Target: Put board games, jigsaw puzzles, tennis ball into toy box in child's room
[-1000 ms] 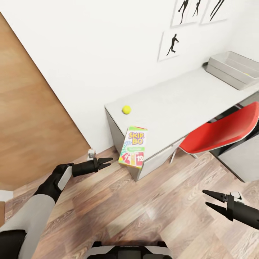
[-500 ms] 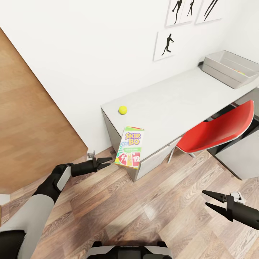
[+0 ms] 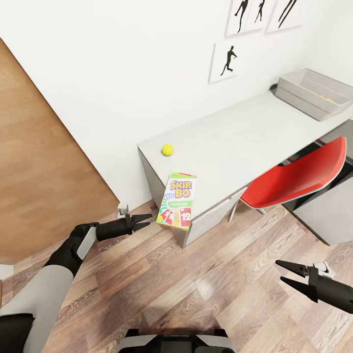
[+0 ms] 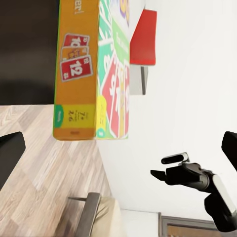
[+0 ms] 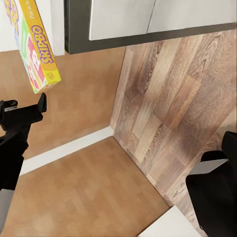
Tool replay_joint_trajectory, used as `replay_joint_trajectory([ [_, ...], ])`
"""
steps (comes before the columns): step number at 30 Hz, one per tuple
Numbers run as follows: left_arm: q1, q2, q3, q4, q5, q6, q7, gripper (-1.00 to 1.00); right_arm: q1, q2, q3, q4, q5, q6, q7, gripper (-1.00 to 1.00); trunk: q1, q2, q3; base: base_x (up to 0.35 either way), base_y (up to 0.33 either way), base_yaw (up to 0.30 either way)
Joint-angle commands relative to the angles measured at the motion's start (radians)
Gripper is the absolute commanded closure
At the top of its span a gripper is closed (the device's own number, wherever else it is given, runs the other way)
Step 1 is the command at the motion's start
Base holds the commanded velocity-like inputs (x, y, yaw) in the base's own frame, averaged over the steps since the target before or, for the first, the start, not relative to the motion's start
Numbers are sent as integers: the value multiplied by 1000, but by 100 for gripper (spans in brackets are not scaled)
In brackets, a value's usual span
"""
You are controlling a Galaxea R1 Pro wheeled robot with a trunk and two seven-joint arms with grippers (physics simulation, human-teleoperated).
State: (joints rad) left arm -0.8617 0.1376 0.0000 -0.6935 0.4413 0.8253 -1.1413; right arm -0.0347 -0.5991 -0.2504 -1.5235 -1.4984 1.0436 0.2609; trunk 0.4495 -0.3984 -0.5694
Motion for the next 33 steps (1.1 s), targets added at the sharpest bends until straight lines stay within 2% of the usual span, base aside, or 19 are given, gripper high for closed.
replay_joint_trajectory([
  [1, 0, 0, 0, 0, 2, 7, -1, -100, -1, 0, -1, 0, 15, 4, 10, -100, 1, -2, -1, 0, 0, 0],
  [4, 0, 0, 0, 0, 1, 6, 0, -100, -1, 1, -2, 0, 40, 4, 11, -100, 1, -2, -1, 0, 0, 0],
  [8, 0, 0, 2, 0, 0, 8, 3, -100, -1, 1, -3, 0, 53, 4, 12, -100, 1, -2, -1, 16, 7, 0],
  [15, 0, 2, 3, 1, -1, 8, 8, -100, -1, 1, -3, 0, 58, 4, 12, -100, 1, -2, -1, 147, 70, 0],
  [27, 0, 1, 3, 2, -1, 6, 12, -100, -1, 1, -3, 0, 58, 4, 12, -100, 1, -2, -1, 29, 9, 0],
  [33, 0, 0, 3, 3, -1, 6, 14, -100, -1, 1, -3, 0, 58, 4, 12, -100, 1, -2, -1, 178, 79, 0],
])
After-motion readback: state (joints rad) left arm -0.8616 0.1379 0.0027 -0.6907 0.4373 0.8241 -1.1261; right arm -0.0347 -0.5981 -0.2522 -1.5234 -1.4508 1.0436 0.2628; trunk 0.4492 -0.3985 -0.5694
